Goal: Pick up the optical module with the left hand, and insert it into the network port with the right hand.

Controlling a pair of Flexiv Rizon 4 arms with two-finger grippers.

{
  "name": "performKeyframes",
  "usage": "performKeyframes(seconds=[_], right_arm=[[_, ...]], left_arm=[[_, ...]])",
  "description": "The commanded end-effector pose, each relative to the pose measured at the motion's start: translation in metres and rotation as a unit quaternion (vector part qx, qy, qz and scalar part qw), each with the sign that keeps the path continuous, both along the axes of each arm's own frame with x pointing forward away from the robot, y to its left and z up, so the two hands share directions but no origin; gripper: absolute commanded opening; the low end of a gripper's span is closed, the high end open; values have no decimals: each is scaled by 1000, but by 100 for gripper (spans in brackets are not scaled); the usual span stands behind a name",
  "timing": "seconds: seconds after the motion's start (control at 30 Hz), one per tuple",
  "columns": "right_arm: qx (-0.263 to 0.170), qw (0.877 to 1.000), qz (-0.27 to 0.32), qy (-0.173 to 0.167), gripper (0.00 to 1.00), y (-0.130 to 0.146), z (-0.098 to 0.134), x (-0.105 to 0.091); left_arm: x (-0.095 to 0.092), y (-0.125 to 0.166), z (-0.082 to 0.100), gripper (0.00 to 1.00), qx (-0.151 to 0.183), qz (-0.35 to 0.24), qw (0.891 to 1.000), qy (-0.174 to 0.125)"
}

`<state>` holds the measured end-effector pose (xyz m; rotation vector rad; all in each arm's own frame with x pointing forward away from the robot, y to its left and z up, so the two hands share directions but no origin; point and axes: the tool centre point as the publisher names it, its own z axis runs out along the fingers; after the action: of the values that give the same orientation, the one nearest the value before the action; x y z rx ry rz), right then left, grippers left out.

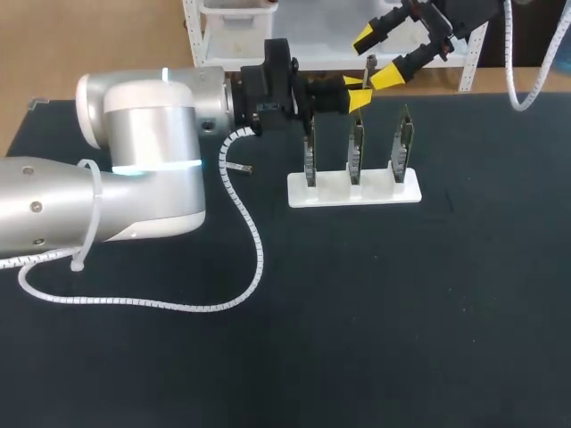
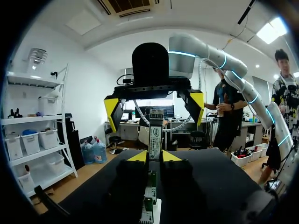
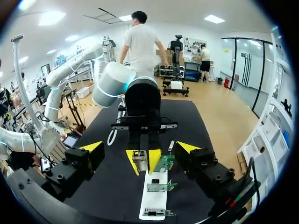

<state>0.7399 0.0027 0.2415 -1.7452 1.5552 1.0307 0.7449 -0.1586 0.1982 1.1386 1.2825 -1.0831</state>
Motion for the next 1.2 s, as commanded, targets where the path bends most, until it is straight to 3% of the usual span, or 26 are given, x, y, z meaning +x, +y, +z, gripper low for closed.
performKeyframes(seconds=[0.03,0.07,0.13,0.23,0.27,0.93,0.97,1.0,1.2], right_arm=[[-1,1000,-1,0,100,0,0,0],[-1,1000,-1,0,93,0,0,0],[-1,1000,-1,0,51,0,0,0],[-1,1000,-1,0,8,0,0,0],[-1,1000,-1,0,0,0,0,0],[-1,1000,-1,0,0,0,0,0],[-1,1000,-1,0,0,0,0,0],[-1,1000,-1,0,0,0,0,0],[-1,1000,-1,0,0,0,0,0]], left_arm=[[0,0,0,0,0,0,1000,0],[0,0,0,0,0,0,1000,0],[0,0,0,0,0,0,1000,0],[0,0,0,0,0,0,1000,0],[0,0,0,0,0,0,1000,0],[0,0,0,0,0,0,1000,0],[0,0,0,13,0,0,1000,0],[0,0,0,100,0,0,1000,0],[0,0,0,100,0,0,1000,0]])
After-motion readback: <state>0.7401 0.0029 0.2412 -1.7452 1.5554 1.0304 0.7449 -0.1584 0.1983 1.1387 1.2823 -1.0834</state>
